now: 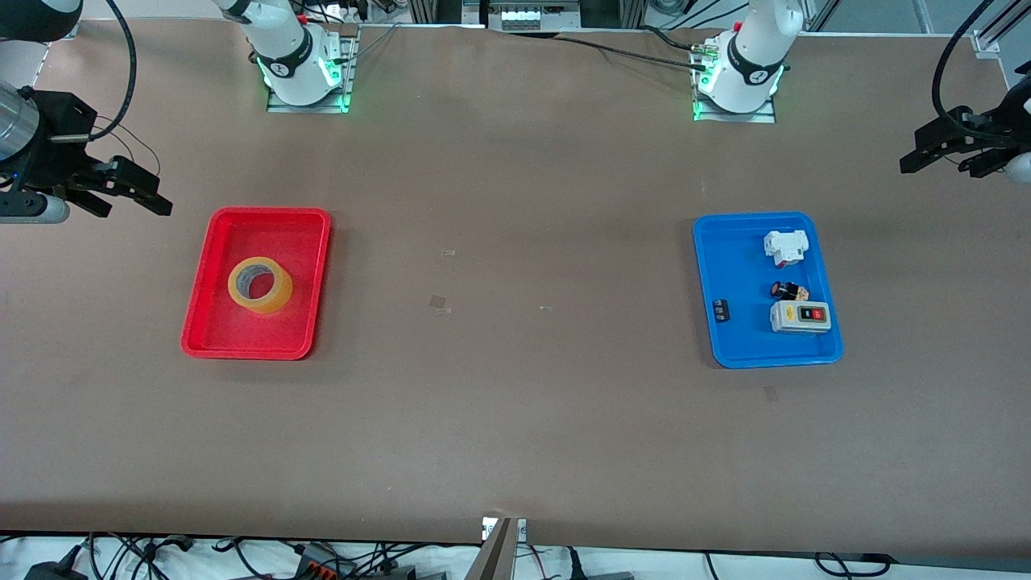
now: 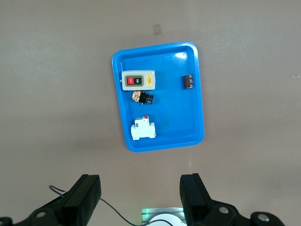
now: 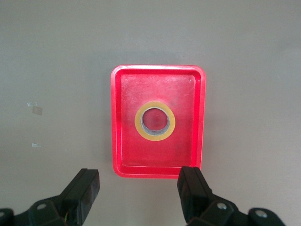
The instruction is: Place and move tape with both arms
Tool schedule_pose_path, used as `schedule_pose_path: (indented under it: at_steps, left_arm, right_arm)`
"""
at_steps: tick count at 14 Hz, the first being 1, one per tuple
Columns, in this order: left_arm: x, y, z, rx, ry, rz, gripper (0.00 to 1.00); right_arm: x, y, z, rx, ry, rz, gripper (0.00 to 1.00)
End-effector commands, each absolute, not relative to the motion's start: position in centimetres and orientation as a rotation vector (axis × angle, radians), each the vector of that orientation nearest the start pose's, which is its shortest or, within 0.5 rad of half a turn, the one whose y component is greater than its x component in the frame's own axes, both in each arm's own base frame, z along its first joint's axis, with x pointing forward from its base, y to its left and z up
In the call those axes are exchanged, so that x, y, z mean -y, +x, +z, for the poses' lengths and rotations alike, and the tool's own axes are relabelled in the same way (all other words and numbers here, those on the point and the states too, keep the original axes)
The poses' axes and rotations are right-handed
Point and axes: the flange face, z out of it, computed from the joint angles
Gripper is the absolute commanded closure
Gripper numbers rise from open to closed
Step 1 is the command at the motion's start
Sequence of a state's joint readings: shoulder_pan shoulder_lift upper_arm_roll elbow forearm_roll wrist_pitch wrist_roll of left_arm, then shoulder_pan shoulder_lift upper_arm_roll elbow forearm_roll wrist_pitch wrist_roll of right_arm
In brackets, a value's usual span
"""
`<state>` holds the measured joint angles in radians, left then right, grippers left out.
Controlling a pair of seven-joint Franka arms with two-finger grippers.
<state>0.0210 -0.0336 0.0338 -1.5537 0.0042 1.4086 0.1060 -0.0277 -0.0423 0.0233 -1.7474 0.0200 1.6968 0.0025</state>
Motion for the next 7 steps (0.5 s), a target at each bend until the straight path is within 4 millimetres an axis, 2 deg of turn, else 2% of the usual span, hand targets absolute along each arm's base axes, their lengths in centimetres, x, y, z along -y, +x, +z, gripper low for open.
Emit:
schedule_pose_path:
  at_steps: [1,3,5,7]
  left_arm:
    - [-3.0,51.9,64.4,-0.075,-3.123,0.175,0.0]
    - [-2.9,51.9,64.4,-0.08,-3.123,0.182,0.0]
    - [-2.9,51.5,64.7,-0.077,-3.123,0.182,0.0]
    - [-2.9,51.5,64.7,-0.077,-3.123,0.184,0.0]
  right_arm:
    - [0.4,54.1,58.1,-0.012,-3.133,0.014,0.0]
    - [0.2,54.1,58.0,-0.005,-3.125,0.017,0.0]
    - [2.0,54.1,58.0,-0.057,-3.11,0.018,0.0]
    - [2.0,53.9,58.4,-0.007,-3.114,0.006,0.0]
